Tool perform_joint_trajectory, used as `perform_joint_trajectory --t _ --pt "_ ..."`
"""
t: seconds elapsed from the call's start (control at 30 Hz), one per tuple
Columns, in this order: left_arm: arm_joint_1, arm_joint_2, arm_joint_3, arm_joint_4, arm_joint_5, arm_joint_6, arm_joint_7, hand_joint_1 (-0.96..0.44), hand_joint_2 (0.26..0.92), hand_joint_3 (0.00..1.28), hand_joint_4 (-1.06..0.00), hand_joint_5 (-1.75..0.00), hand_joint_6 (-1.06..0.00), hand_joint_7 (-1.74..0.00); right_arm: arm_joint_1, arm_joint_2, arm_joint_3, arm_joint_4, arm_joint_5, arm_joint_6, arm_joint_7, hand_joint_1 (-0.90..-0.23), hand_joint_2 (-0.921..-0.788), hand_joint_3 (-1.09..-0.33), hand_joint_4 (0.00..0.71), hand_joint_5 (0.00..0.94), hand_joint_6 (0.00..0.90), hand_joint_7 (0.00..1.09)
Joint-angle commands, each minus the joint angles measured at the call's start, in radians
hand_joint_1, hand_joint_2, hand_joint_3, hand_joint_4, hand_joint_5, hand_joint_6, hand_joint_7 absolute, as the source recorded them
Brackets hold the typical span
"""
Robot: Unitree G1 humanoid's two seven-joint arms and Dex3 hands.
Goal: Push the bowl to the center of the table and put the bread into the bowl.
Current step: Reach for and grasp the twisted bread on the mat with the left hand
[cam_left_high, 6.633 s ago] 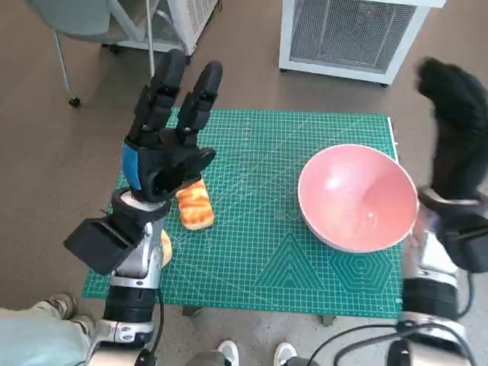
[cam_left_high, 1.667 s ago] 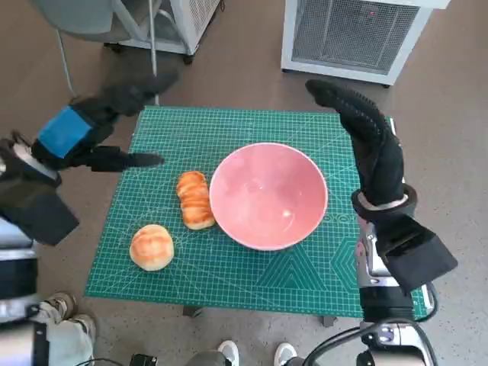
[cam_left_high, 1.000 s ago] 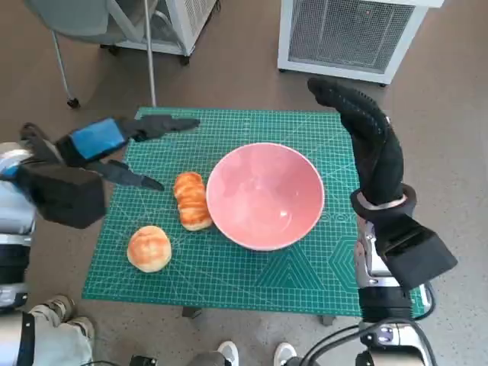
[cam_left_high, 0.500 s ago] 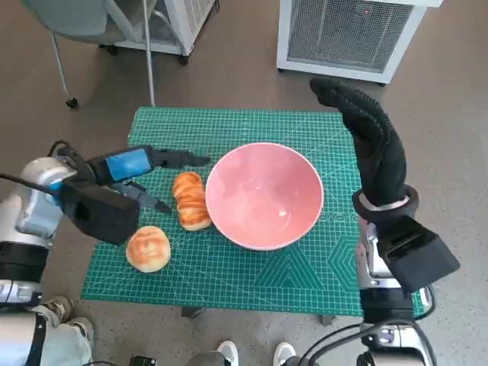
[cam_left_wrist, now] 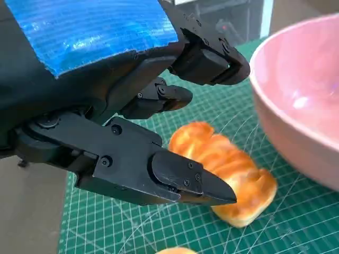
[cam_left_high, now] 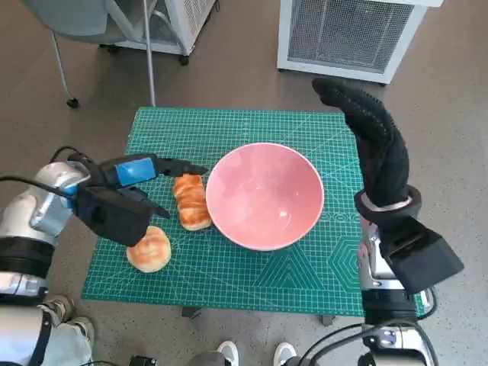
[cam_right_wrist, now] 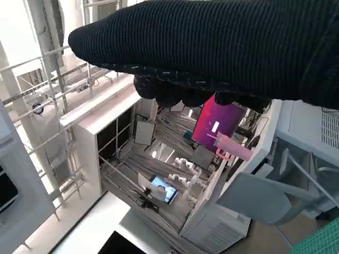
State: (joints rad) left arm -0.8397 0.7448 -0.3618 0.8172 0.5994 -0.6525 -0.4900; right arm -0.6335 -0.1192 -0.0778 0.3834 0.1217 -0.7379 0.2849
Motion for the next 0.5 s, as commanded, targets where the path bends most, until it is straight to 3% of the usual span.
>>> perform_joint_trajectory --t 0.03,0.5 --pt "-0.033 -0.025 -0.035 0.053 0.040 0.001 0.036 -0.21 0.779 0.01 -0.36 0.00 -0.47 -0.02 0.026 -0.010 -0.002 -0.006 0.011 0.023 0.002 -0.670 -0.921 -0.837 0.267 0.002 -0.001 0.67" --pt "-0.070 -0.055 -0.096 0.146 0.091 -0.009 0.100 -0.18 0.792 0.01 -0.39 -0.01 -0.52 -0.03 0.026 -0.010 -0.005 0.001 0.013 0.021 0.003 -0.666 -0.921 -0.839 0.266 0.001 -0.001 0.67"
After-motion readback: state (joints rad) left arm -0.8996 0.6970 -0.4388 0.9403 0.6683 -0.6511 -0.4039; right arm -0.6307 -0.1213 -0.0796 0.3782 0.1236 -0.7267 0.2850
